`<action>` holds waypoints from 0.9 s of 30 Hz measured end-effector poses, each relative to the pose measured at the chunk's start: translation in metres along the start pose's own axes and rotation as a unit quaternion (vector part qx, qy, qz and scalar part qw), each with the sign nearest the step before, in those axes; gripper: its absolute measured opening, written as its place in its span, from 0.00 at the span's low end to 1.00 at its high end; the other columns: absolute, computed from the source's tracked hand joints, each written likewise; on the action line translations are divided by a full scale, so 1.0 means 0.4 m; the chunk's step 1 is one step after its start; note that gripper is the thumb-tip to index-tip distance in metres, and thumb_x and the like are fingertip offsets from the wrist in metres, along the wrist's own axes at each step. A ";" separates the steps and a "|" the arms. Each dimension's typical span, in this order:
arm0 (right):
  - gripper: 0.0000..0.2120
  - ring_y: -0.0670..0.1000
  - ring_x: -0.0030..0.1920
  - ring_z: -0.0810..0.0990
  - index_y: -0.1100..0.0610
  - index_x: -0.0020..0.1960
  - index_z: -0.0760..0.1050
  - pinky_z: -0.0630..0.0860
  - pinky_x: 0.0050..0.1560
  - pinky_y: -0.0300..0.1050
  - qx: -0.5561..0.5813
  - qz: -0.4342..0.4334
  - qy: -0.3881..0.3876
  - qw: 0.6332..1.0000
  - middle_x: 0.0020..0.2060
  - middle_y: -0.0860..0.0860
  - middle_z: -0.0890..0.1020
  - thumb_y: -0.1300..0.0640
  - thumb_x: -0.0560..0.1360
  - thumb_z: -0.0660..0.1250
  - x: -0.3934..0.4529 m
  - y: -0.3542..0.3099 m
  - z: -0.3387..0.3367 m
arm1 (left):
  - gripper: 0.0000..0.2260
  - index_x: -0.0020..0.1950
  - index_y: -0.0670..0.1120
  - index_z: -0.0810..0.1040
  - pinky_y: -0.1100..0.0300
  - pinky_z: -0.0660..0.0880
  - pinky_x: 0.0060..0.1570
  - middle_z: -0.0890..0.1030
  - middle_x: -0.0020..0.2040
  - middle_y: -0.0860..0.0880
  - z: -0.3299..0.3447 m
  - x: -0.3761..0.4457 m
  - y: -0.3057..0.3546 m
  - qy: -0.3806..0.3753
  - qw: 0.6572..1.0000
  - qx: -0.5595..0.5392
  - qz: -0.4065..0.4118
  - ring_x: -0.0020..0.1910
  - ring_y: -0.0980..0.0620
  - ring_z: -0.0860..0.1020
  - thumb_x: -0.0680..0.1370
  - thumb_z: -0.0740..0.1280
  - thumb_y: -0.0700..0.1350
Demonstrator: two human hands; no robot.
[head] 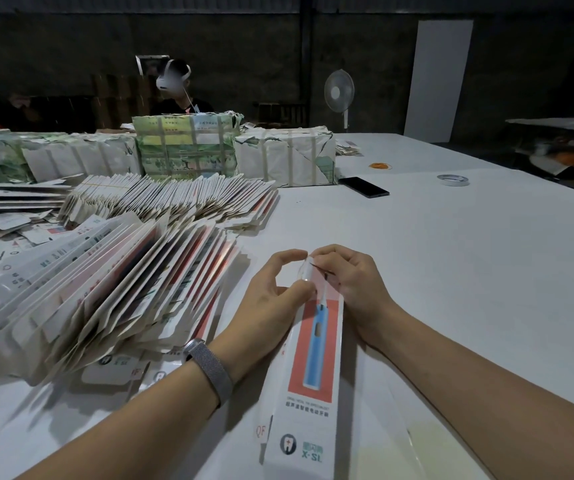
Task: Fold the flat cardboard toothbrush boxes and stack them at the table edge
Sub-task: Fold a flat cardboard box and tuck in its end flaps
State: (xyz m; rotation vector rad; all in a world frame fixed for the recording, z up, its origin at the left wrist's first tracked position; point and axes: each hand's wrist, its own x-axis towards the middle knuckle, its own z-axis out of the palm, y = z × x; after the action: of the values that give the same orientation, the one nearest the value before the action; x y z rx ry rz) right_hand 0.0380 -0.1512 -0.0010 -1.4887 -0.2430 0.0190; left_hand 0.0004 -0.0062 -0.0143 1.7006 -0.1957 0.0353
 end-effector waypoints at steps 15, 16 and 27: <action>0.17 0.49 0.29 0.79 0.53 0.33 0.77 0.77 0.34 0.41 -0.042 0.009 0.026 0.999 0.29 0.51 0.79 0.57 0.80 0.65 0.011 0.002 -0.008 | 0.19 0.64 0.63 0.71 0.57 0.82 0.41 0.86 0.43 0.47 -0.002 0.002 -0.003 -0.014 1.000 -0.003 0.012 0.39 0.47 0.86 0.73 0.65 0.55; 0.17 0.49 0.30 0.79 0.53 0.33 0.77 0.77 0.34 0.41 -0.046 0.008 0.026 0.999 0.30 0.51 0.79 0.57 0.81 0.64 0.011 0.002 -0.006 | 0.19 0.64 0.63 0.71 0.57 0.82 0.41 0.86 0.44 0.47 -0.002 0.002 -0.003 -0.014 1.000 -0.003 0.011 0.39 0.46 0.86 0.73 0.65 0.56; 0.14 0.54 0.33 0.76 0.56 0.35 0.75 0.75 0.40 0.47 -0.034 0.005 0.015 0.999 0.32 0.55 0.76 0.59 0.80 0.63 0.008 0.003 -0.003 | 0.22 0.66 0.63 0.70 0.55 0.83 0.42 0.86 0.44 0.47 -0.001 -0.003 0.007 -0.024 1.000 -0.001 0.011 0.39 0.45 0.86 0.72 0.66 0.54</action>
State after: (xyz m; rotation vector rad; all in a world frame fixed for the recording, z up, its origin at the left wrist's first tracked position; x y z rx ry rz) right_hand 0.0416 -0.1517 -0.0018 -1.5568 -0.2133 -0.0041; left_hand -0.0010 -0.0059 -0.0116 1.6983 -0.2507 0.0098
